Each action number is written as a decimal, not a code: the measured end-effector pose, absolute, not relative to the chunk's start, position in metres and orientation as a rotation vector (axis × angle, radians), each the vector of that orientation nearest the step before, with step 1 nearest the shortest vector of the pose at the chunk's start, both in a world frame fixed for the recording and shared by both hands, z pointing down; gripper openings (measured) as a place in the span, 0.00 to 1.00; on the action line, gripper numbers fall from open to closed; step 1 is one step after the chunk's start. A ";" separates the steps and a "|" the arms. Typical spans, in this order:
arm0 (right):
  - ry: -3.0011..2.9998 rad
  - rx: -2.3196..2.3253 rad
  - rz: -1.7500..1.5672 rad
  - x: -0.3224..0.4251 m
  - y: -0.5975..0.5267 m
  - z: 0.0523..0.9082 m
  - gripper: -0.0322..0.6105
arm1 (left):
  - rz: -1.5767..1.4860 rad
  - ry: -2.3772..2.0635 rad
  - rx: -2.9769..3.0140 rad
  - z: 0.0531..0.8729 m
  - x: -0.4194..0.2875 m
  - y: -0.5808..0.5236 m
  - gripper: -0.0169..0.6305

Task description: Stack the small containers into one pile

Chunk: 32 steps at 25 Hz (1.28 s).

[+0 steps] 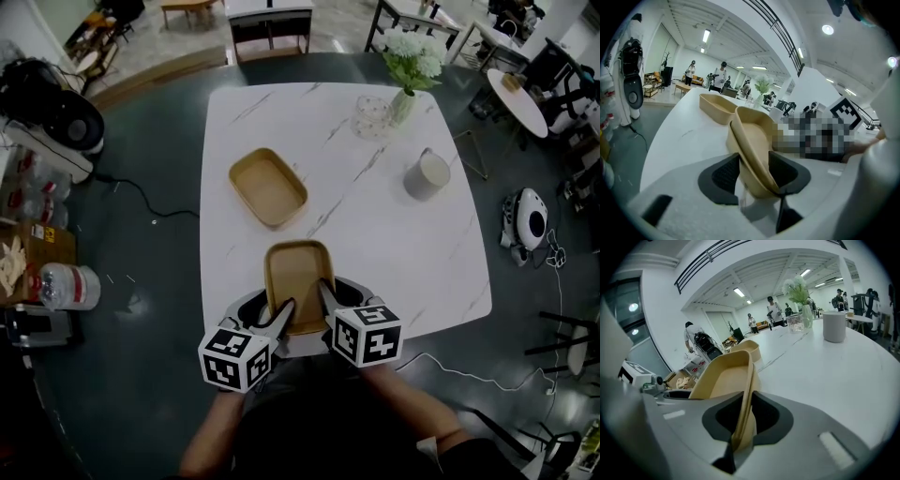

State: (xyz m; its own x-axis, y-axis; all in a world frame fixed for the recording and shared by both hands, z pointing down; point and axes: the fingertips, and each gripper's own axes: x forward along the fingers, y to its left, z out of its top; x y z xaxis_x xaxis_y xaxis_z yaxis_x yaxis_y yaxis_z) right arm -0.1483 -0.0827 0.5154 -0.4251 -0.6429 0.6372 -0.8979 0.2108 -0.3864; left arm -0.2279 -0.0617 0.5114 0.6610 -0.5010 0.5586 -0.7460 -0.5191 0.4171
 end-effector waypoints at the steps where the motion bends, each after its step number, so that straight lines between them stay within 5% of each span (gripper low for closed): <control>1: -2.158 1.442 1.036 -0.146 -0.086 0.512 0.10 | 0.487 -0.965 2.232 0.510 -0.226 -0.061 0.33; 32: -2.397 1.222 0.715 -0.171 -0.241 0.426 0.09 | 0.283 -1.269 2.260 0.433 -0.241 -0.190 0.34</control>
State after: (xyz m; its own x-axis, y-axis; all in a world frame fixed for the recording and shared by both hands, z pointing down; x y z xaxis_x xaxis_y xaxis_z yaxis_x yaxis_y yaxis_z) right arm -0.1709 -0.2405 0.4257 -0.5638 -0.6419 0.5196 -0.8217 0.4991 -0.2750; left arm -0.2409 -0.1903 0.4331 0.5373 -0.7295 0.4232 -0.8402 -0.4198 0.3432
